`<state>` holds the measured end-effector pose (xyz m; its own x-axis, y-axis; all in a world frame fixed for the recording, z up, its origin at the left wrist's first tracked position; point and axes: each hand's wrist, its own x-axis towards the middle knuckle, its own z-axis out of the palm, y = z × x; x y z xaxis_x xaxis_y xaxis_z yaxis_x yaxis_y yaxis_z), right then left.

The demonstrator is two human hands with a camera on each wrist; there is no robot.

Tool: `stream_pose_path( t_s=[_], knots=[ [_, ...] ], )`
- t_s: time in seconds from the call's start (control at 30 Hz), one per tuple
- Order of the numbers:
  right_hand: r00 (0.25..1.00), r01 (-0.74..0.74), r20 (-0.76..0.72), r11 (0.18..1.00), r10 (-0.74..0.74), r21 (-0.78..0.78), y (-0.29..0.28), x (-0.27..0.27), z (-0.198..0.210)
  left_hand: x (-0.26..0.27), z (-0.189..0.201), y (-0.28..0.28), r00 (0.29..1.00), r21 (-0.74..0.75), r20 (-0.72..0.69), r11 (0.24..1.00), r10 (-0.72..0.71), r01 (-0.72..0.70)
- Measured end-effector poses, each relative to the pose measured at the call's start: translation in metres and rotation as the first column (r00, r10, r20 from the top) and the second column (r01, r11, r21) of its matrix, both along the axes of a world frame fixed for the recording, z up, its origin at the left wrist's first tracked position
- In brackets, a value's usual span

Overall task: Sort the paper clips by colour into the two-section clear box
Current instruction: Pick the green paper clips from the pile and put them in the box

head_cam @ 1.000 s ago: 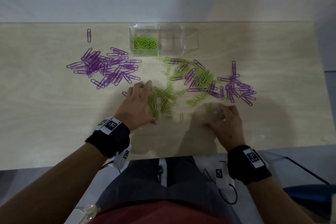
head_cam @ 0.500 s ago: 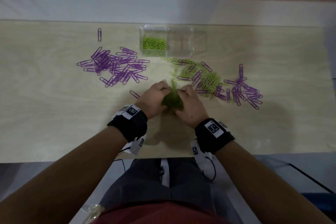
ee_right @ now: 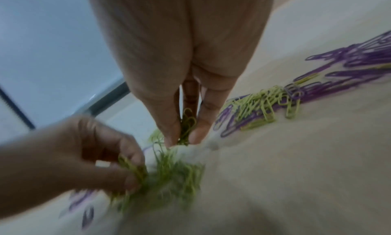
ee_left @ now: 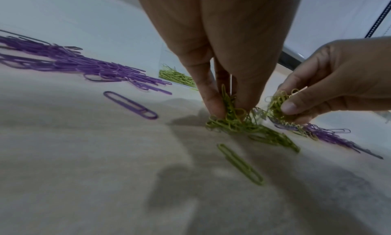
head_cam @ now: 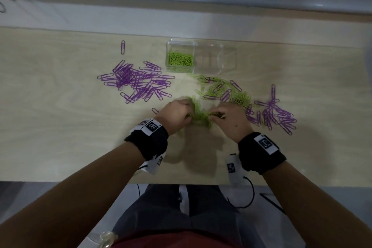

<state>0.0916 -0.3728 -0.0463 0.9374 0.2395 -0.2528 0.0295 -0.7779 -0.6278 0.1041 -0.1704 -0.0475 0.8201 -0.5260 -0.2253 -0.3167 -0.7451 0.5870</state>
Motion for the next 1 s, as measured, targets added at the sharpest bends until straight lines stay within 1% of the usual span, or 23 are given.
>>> stream_pose_path(
  t_s=[0.07, 0.13, 0.23, 0.33, 0.37, 0.43, 0.53, 0.6, 0.63, 0.7, 0.73, 0.77, 0.83, 0.9, 0.93, 1.0],
  knots=[
    [0.995, 0.088, -0.051, 0.993, -0.084, 0.077, -0.003, 0.013, 0.015, 0.001, 0.002, 0.004, 1.000, -0.068, -0.017, 0.997, 0.025, -0.026],
    [0.992, 0.122, -0.052, 0.983, -0.116, 0.138, -0.001, 0.033, 0.035, 0.003, 0.005, 0.007, 0.995, -0.170, -0.041, 0.981, 0.088, -0.093],
    [0.994, 0.109, -0.029, 0.964, -0.105, 0.244, 0.013, 0.072, 0.062, 0.009, 0.014, 0.011, 0.966, -0.290, -0.128, 0.922, 0.227, -0.255],
    [0.994, 0.077, 0.043, 0.940, -0.097, 0.332, 0.038, 0.116, 0.071, 0.023, 0.032, 0.018, 0.930, -0.357, -0.179, 0.860, 0.320, -0.364],
    [0.994, 0.061, 0.070, 0.942, -0.089, 0.329, 0.048, 0.130, 0.069, 0.029, 0.040, 0.023, 0.921, -0.384, -0.185, 0.837, 0.344, -0.390],
    [0.992, 0.013, 0.118, 0.969, -0.043, 0.248, 0.066, 0.151, 0.062, 0.044, 0.054, 0.032, 0.892, -0.417, -0.198, 0.788, 0.407, -0.453],
    [0.994, -0.062, 0.093, 0.991, 0.051, 0.116, 0.082, 0.166, 0.048, 0.076, 0.066, 0.042, 0.839, -0.442, -0.178, 0.720, 0.514, -0.535],
    [0.993, -0.081, 0.091, 0.995, 0.075, 0.057, 0.077, 0.165, 0.041, 0.100, 0.066, 0.041, 0.809, -0.446, -0.133, 0.695, 0.572, -0.564],
    [0.992, -0.064, 0.115, 0.996, 0.057, 0.062, 0.071, 0.160, 0.039, 0.111, 0.063, 0.038, 0.796, -0.432, -0.100, 0.695, 0.597, -0.575],
    [0.982, -0.016, 0.189, 0.993, -0.006, 0.115, 0.053, 0.141, 0.038, 0.130, 0.054, 0.029, 0.783, -0.365, -0.022, 0.725, 0.621, -0.585],
    [0.976, -0.012, 0.215, 0.991, -0.016, 0.130, 0.045, 0.128, 0.035, 0.138, 0.048, 0.023, 0.795, -0.312, 0.020, 0.759, 0.606, -0.571],
    [0.974, -0.037, 0.224, 0.991, 0.008, 0.125, 0.038, 0.114, 0.032, 0.143, 0.042, 0.018, 0.821, -0.240, 0.066, 0.808, 0.567, -0.538],
    [0.972, -0.165, 0.175, 0.985, 0.155, 0.047, 0.032, 0.083, 0.020, 0.148, 0.030, 0.007, 0.889, -0.060, 0.121, 0.898, 0.441, -0.437],
    [0.946, -0.313, 0.070, 0.949, 0.316, -0.048, 0.035, 0.054, 0.004, 0.145, 0.024, -0.001, 0.938, 0.089, 0.108, 0.936, 0.330, -0.340],
    [0.924, -0.376, 0.038, 0.922, 0.381, -0.090, 0.038, 0.041, -0.004, 0.142, 0.022, -0.003, 0.951, 0.124, 0.106, 0.945, 0.291, -0.303],
    [0.884, -0.462, -0.007, 0.869, 0.468, -0.178, 0.040, 0.017, -0.018, 0.133, 0.022, -0.001, 0.961, 0.126, 0.136, 0.958, 0.241, -0.259]
  ],
)
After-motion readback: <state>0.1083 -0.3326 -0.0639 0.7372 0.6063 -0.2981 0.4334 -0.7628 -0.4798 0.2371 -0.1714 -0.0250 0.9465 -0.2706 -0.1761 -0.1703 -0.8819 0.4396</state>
